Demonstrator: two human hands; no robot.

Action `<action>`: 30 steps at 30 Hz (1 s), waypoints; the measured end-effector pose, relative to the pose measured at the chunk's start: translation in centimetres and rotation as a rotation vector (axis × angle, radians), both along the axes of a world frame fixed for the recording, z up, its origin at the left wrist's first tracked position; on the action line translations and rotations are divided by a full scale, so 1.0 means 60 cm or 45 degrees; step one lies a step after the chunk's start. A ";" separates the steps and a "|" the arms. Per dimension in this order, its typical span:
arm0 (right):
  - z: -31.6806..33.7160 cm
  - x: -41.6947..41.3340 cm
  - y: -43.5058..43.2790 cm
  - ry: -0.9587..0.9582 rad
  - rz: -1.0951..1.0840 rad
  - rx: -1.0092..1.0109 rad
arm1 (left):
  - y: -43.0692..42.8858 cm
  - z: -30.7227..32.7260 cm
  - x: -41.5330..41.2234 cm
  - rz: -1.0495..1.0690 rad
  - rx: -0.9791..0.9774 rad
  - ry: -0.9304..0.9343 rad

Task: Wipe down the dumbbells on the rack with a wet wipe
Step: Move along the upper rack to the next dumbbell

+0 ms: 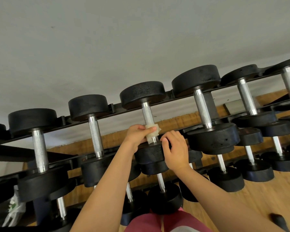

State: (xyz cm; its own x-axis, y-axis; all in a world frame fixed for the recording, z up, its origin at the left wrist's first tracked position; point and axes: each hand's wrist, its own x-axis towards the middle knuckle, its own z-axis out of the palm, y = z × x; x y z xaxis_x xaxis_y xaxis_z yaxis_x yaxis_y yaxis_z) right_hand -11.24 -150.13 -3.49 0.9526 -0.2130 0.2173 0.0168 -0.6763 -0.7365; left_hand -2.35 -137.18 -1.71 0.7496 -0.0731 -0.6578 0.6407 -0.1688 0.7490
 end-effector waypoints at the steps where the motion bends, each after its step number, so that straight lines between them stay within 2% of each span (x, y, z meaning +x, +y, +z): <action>1: 0.000 0.000 0.000 0.002 0.000 0.002 | 0.005 -0.005 -0.001 0.007 0.062 -0.047; 4: 0.000 0.001 0.000 0.005 0.000 0.008 | 0.021 -0.015 0.001 -0.009 0.182 -0.134; 10: 0.000 0.001 0.001 0.010 0.002 0.011 | 0.014 -0.016 0.006 0.042 0.124 -0.135; 14: -0.001 0.000 0.001 0.009 -0.004 0.022 | 0.025 -0.016 -0.004 0.067 0.147 -0.223; 26: 0.000 0.001 0.002 0.015 -0.004 0.015 | 0.023 -0.019 -0.007 0.036 0.102 -0.232; 30: -0.001 0.000 0.001 0.020 0.003 0.003 | 0.009 -0.014 -0.001 -0.062 0.160 -0.195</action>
